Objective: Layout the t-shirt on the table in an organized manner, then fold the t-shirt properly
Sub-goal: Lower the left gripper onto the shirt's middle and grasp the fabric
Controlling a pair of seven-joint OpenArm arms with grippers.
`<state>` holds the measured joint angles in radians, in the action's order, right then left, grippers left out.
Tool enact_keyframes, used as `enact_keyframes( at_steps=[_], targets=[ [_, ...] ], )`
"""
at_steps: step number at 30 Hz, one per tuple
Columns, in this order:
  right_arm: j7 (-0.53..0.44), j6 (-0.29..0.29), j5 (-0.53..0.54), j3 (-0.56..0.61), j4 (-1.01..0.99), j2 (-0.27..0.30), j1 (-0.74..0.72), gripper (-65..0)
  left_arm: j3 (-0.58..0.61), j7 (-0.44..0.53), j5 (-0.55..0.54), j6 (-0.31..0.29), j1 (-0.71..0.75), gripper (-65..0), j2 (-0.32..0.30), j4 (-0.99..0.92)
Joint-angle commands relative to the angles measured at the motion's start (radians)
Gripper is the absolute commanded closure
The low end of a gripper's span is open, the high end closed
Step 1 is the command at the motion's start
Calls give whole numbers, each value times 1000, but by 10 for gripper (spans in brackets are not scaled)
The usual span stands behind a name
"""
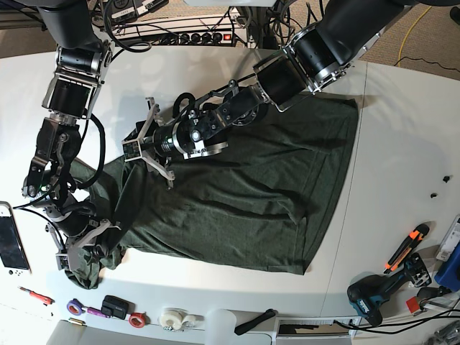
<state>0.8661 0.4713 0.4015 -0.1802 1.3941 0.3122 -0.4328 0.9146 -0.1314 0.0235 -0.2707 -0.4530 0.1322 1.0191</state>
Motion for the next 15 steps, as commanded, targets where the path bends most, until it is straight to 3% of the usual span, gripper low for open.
enact_keyframes(
  at_steps=[1,4,6,8,10,12,15],
  targets=[
    [-18,2,16,-2,17,12,-32,0,-17,11,0,67,-23,-177,25,53],
    [-2,2,16,-2,17,12,-32,0,-48,-82,0,254,-38,-178,25,178],
    [-3,2,16,-2,17,12,-33,0,-71,-161,-1,315,-64,-178,25,248],
    [-2,2,16,-2,17,12,-32,0,-94,-210,-4,315,-88,-179,25,284],
    [-2,3,19,-2,17,12,-32,0,-117,-222,-37,271,-98,-202,25,283],
    [-1,5,42,-2,17,12,-33,0,-141,-207,-58,216,-98,-279,25,256],
    [2,36,77,-2,17,12,-33,0,-167,-153,-81,214,-99,-366,25,190]
  ],
)
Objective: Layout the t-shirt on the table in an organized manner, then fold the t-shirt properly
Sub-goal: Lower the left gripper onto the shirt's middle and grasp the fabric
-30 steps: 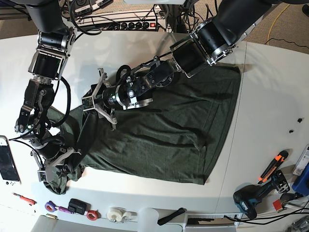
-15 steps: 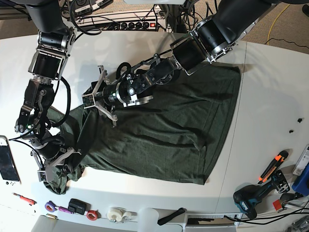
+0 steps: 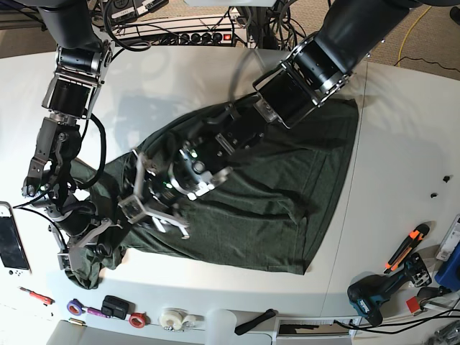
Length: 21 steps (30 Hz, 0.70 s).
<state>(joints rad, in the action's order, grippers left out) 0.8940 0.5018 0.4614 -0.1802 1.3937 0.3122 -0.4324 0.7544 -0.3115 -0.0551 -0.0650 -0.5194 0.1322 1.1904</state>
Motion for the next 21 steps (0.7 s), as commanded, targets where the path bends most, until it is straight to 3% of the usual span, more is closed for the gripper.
enact_keyframes(
  at_steps=[1,6,9,16,21],
  targets=[
    [-26,13,21,-2,17,12,-33,0,-14,50,-4,8,-33,-366,25,-1],
    [-23,22,30,-2,18,12,-33,0,-18,104,-30,8,-57,-366,25,-69],
    [-10,26,67,-2,18,11,-33,0,-18,104,-100,7,-80,-366,25,-78],
    [-7,56,92,-2,18,11,-33,0,-18,155,-201,-41,-137,-366,25,-78],
    [-1,69,99,-2,18,-19,-33,0,-17,176,-277,-42,-149,-366,25,-79]
  ],
)
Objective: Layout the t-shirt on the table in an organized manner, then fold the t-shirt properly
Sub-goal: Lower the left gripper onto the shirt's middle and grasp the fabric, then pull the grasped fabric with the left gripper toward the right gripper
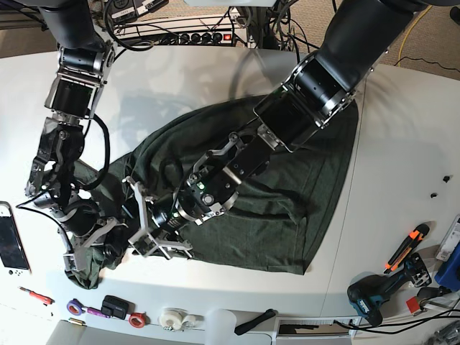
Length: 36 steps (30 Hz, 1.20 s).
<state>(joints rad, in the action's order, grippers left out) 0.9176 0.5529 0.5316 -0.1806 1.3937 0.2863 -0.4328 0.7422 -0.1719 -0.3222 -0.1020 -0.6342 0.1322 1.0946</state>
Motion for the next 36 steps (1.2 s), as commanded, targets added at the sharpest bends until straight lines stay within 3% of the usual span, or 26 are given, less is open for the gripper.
enact_keyframes(
  at_steps=[1,8,14,18,26,36],
  targets=[
    [-23,28,29,-2,18,-3,-33,0,-5,40,-13,-5,-34,-366,25,17],
    [-18,60,29,-2,18,-63,-33,0,-5,38,-15,-4,-34,-366,25,1],
    [43,62,48,-2,18,-58,-32,0,-5,40,10,-13,-34,-366,25,-102],
    [24,98,53,-3,18,-58,-33,0,-6,42,15,-11,-31,-366,25,-132],
    [24,97,63,-3,18,-58,-33,0,-6,68,15,-17,-31,-366,25,-131],
    [60,97,134,-11,18,-56,-33,0,-6,145,14,-136,-30,-366,25,-131]
  ],
)
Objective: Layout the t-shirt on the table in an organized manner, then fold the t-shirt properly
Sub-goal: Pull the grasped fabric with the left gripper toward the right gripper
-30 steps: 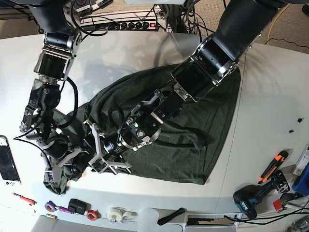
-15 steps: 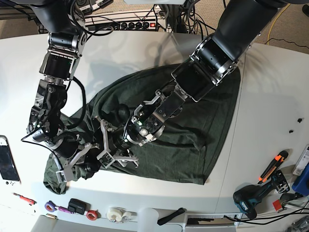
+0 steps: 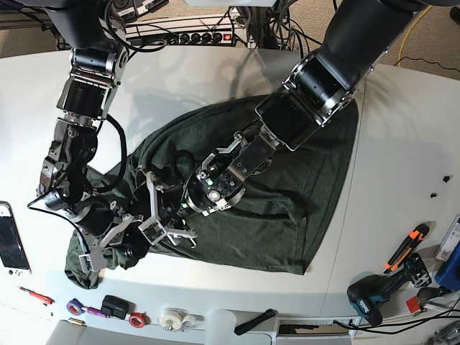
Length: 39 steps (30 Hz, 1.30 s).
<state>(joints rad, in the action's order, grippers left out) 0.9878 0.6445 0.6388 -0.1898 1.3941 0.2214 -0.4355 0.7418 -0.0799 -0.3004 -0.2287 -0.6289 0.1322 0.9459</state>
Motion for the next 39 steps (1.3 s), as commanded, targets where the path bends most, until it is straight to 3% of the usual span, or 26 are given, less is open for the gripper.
enact_keyframes(
  at_steps=[1,6,13,21,24,31,33,34,36,37,39],
  targets=[
    [-10,6,27,-2,18,9,-30,0,-5,53,-7,-9,-35,-366,25,18],
    [-11,5,32,-4,18,11,-31,0,-6,52,66,32,-32,-365,25,18],
    [18,6,229,-117,18,6,-30,0,-6,48,77,173,-17,-365,25,18],
    [45,6,245,-126,18,3,-30,0,-6,82,54,177,-11,-365,25,18],
    [90,23,341,-126,18,0,-27,0,-13,82,42,197,-10,-365,25,17],
    [94,37,341,-126,18,0,-27,0,-14,89,14,192,-2,-364,25,17],
    [93,37,341,-126,18,-3,-27,0,-14,89,16,185,-2,-313,25,17],
    [93,37,342,-126,18,-9,-27,0,-14,89,16,171,-2,-241,25,17],
    [94,37,341,-126,18,-26,-27,0,-14,89,18,142,-2,-30,25,17],
    [93,37,341,-125,18,-31,-27,0,-14,88,20,133,-1,0,25,17],
    [92,40,340,-126,18,-42,-27,0,-14,88,19,119,1,0,25,17]
  ],
)
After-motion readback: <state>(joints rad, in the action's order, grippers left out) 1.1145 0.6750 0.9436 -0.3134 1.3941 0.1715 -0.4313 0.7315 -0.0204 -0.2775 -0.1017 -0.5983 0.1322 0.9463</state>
